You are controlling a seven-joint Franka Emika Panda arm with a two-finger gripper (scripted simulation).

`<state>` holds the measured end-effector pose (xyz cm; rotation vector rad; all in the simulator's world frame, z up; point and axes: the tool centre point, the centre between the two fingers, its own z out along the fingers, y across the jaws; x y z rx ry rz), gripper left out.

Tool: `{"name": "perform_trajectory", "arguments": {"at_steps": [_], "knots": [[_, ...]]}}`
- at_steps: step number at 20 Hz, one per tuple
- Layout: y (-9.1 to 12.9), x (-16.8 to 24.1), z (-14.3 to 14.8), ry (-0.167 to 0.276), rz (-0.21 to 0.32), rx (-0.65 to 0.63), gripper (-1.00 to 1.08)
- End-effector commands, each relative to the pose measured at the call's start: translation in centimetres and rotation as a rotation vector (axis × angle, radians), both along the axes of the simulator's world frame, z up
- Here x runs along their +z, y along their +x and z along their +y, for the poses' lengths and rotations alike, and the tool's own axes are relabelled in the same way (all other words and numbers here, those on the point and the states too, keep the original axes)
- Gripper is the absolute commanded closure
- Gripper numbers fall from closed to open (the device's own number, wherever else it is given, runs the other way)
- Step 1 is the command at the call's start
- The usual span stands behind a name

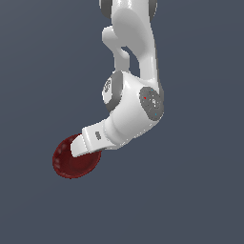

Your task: Pick up the object and move it to a goal position.

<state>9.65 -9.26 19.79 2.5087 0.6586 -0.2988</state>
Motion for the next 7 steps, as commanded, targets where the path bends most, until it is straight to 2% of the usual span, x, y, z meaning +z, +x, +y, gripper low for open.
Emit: {"name": "perform_trajectory", "arguments": {"at_steps": [1,7], "knots": [[0.36,1.35,-0.62,0.0,-0.001,0.001,1.08],[0.68,2.25,-1.07,-0.001,-0.001,0.002,1.08]]}}
